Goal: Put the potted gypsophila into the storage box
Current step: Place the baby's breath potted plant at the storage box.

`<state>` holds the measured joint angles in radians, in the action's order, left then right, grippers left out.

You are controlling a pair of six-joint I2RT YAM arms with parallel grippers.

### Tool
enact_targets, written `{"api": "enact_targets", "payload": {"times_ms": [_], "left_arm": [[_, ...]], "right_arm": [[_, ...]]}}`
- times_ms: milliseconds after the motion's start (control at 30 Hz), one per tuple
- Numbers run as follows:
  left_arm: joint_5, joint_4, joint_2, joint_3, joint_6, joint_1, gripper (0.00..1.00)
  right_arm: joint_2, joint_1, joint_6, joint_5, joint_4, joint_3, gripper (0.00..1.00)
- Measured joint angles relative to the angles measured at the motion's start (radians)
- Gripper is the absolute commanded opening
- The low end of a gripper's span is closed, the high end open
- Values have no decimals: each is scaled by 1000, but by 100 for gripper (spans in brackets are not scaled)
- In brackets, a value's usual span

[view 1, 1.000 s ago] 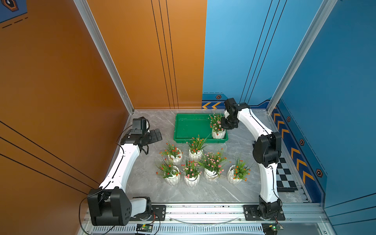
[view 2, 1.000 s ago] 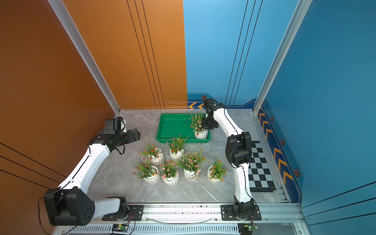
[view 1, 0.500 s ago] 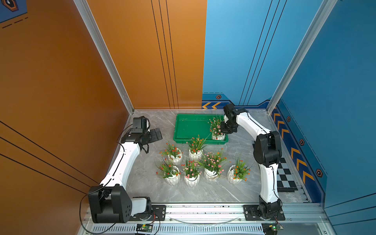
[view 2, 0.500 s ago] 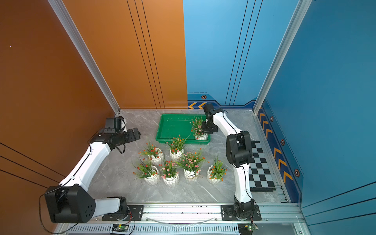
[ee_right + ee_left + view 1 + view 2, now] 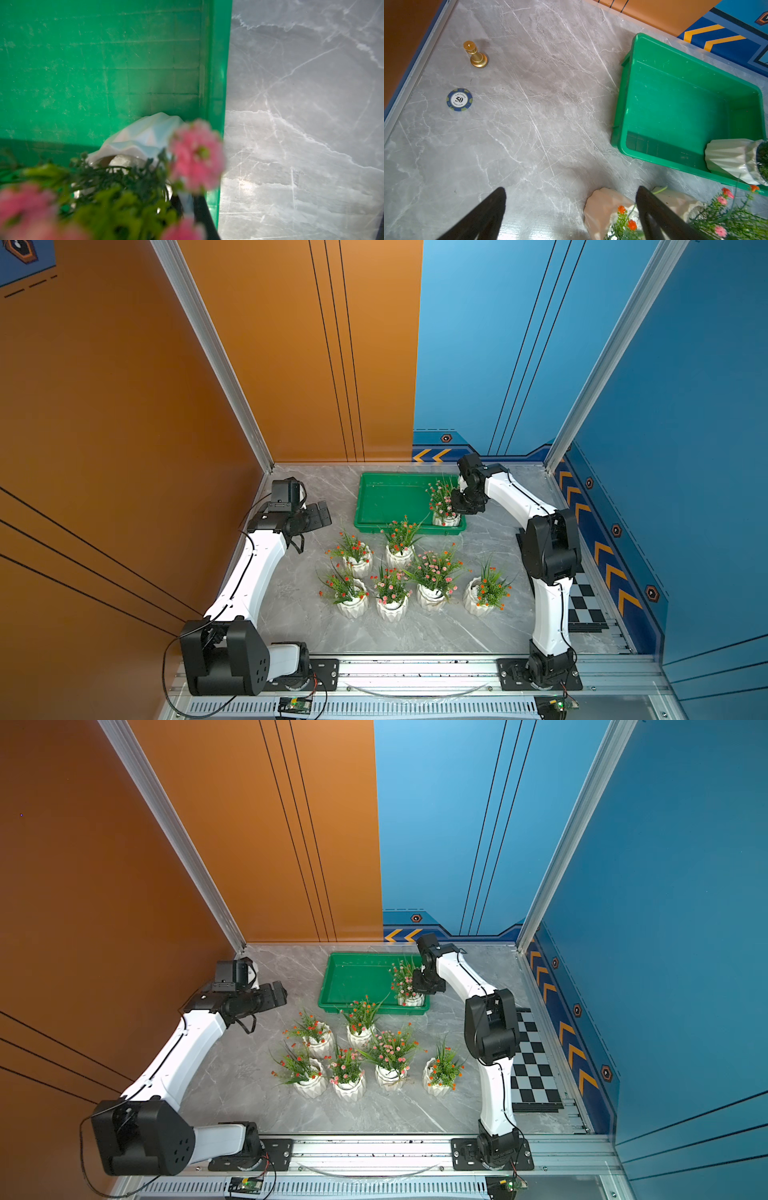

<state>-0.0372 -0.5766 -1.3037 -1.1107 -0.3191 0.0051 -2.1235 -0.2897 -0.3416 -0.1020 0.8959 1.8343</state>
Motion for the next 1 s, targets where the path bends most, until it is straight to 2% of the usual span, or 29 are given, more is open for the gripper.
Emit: {"api": "enact_targets", "payload": {"times_ms": [300, 600, 667, 767, 833, 1000], "left_arm": [[0, 0, 0, 0, 0, 0, 98], [0, 0, 15, 0, -1, 0, 98], [0, -2, 24, 0, -1, 0, 98], [2, -19, 29, 0, -4, 8, 98], [9, -41, 29, 0, -12, 20, 98], [26, -117, 28, 1, -65, 95, 98]], "right_arm": [[55, 18, -6, -2, 1, -21, 33], [113, 46, -9, -2, 1, -22, 50], [130, 57, -11, -2, -2, -27, 61], [170, 82, -18, -3, -5, -57, 90], [196, 106, -24, -4, -6, -75, 98], [269, 170, -23, -6, -7, -123, 100]]}}
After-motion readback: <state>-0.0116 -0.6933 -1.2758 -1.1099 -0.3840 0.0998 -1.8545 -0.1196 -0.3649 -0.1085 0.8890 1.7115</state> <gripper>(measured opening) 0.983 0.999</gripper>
